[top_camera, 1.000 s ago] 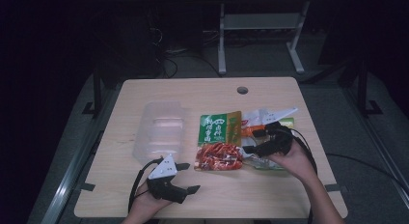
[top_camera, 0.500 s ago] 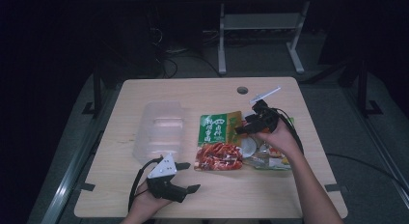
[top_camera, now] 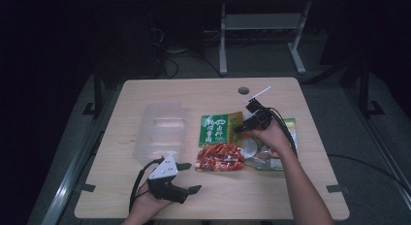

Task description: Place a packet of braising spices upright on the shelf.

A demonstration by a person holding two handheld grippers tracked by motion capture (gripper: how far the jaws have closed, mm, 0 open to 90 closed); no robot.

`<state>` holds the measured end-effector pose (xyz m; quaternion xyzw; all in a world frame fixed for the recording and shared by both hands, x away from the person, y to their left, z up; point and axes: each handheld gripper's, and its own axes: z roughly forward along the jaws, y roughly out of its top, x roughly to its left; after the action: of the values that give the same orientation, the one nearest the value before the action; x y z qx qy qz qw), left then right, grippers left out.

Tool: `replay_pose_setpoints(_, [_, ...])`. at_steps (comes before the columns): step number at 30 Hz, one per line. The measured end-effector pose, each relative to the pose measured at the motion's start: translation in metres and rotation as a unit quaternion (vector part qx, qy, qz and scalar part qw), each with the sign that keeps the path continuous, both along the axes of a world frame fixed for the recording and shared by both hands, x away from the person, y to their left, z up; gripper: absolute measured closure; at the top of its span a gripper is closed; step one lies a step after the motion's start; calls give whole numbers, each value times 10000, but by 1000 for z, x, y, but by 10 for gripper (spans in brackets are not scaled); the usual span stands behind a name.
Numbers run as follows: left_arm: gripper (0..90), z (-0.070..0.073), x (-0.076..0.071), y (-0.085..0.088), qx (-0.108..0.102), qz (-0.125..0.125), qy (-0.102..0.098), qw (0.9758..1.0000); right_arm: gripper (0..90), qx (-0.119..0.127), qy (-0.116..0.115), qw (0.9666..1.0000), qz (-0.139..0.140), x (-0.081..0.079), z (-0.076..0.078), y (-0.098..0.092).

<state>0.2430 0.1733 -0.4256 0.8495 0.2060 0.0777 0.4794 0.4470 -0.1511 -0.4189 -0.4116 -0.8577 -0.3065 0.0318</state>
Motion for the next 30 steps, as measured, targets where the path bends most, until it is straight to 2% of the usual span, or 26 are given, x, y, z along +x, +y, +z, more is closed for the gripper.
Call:
replay_pose_setpoints(2, [221,0,0,0,3,11,6,10000,430,-145,6,9999,16,1,-3,3])
replay_pose_setpoints(5, [222,0,1,0,26,28,9,10000,521,-181,94,9998,62,1,-7,8])
replay_pose_setpoints(9, [230,1,1,1,-6,98,6,10000,719,-9,92,9999,123,0,-7,9])
replay_pose_setpoints(11, [233,1,1,2,2,137,-13,9999,789,47,86,9998,161,-2,-6,10])
replay_pose_setpoints(14, [234,2,2,3,-117,164,100,9997,890,98,23,9996,252,-7,-4,13])
replay_pose_setpoints(19, [234,4,6,2,-187,225,219,9993,900,102,-232,9989,405,-18,4,12])
replay_pose_setpoints(24, [233,7,8,1,-232,280,214,9991,900,455,-601,9963,415,-34,20,3])
replay_pose_setpoints(27, [233,11,14,-1,-320,345,290,9985,900,656,-857,9931,453,-46,30,-4])
replay_pose_setpoints(30, [233,14,19,-5,-354,386,307,9982,900,839,-1162,9881,550,-57,42,-11])
